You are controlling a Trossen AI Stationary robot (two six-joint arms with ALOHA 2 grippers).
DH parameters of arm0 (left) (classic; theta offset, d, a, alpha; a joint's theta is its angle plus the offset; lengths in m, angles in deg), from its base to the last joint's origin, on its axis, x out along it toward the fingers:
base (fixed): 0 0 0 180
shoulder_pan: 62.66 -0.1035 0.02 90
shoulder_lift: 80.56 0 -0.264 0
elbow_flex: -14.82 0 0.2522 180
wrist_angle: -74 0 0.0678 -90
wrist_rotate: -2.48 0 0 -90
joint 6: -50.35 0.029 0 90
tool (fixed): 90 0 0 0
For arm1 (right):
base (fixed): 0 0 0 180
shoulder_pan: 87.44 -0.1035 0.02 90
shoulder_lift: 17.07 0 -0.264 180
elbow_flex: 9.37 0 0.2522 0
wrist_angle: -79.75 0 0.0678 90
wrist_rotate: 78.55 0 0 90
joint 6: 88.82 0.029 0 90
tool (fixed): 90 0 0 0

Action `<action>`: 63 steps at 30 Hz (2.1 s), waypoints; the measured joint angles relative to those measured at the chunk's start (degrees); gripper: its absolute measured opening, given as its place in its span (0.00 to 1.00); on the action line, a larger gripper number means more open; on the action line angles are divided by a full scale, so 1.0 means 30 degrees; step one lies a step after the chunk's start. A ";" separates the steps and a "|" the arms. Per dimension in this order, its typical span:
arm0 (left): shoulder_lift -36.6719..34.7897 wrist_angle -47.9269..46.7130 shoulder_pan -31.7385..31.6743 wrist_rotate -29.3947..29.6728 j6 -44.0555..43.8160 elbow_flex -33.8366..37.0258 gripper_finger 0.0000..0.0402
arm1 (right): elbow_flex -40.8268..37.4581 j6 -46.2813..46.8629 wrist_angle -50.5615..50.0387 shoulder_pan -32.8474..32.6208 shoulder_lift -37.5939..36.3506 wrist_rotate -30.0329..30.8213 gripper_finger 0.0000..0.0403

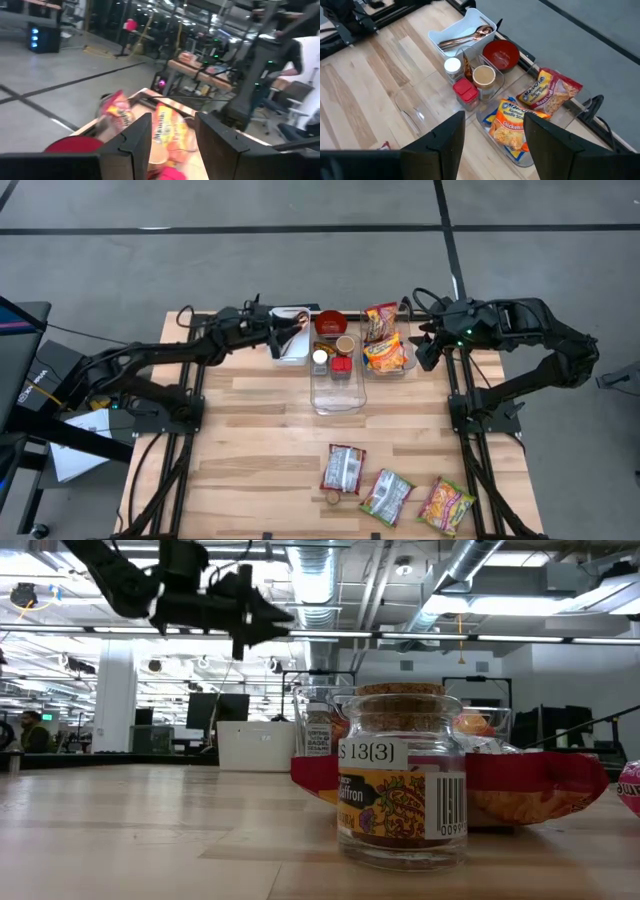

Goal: Pick & Place Food Item
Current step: Put the brown spice bottle into the left transparent bin

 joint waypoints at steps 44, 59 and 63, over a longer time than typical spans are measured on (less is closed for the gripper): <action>0.1260 -2.2764 2.1008 1.4686 -0.2891 -1.5297 0.71 | 0.0000 -0.1911 -0.0900 -0.0714 -0.1349 -0.2998 0.49; 1.0646 -3.0561 2.3184 1.1107 -0.3747 -2.5821 0.71 | 0.0000 -0.2463 -0.0488 -0.0845 -0.1690 -0.3029 0.49; 1.1862 -3.0698 2.3038 1.0503 -0.2859 -2.6381 0.71 | 0.0000 -0.2518 -0.0495 -0.0845 -0.1651 -0.3028 0.49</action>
